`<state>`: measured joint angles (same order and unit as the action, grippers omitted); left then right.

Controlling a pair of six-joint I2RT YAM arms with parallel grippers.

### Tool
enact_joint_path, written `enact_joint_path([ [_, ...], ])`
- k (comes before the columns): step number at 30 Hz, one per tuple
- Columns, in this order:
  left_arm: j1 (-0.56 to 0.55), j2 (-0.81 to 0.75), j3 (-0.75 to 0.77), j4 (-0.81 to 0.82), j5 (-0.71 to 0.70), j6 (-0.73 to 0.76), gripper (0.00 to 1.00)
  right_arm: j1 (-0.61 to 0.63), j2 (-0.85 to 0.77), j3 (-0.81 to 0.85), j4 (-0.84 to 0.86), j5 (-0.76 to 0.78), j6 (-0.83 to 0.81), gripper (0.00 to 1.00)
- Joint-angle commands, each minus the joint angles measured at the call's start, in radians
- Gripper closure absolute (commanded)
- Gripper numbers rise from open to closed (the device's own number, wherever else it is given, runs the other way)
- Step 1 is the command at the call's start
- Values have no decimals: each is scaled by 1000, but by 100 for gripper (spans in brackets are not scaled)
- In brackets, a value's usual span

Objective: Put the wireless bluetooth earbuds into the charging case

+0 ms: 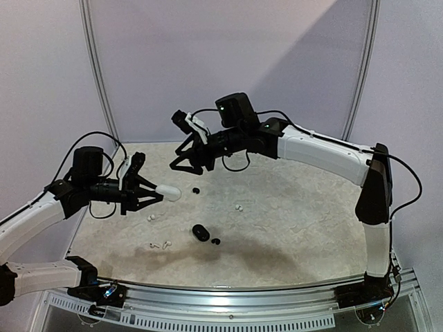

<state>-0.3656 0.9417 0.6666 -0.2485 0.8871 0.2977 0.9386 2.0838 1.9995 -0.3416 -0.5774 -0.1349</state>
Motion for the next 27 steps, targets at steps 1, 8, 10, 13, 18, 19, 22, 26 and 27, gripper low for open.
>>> enact_joint_path([
  [1, -10, 8, -6, 84, 24, -103, 100, -56, -78, 4, 52, -41, 102, 35],
  [8, -4, 4, -6, 95, 3, -122, 100, -72, -92, -66, -7, -47, 179, 21],
  [10, -4, 4, -3, 98, 0, -119, 100, -31, -96, -87, -13, -80, 88, 11],
  [13, -4, 5, 4, 101, 1, -114, 100, 8, -86, -93, -20, -100, 23, 8],
  [18, -4, 7, 10, 104, 5, -111, 100, 31, -48, -87, -53, -95, 17, 15],
  [19, -5, 6, 10, 105, 4, -111, 100, 36, -42, -87, -53, -98, 16, 18],
  [22, -4, 6, 8, 112, 7, -118, 100, 47, -27, -87, -59, -90, 11, 29],
  [26, -5, 3, 5, 125, 22, -106, 100, 49, -2, -87, -64, -73, 23, 37],
  [27, -4, 2, 5, 118, 32, -89, 100, 48, 1, -87, -60, -72, 24, 40],
])
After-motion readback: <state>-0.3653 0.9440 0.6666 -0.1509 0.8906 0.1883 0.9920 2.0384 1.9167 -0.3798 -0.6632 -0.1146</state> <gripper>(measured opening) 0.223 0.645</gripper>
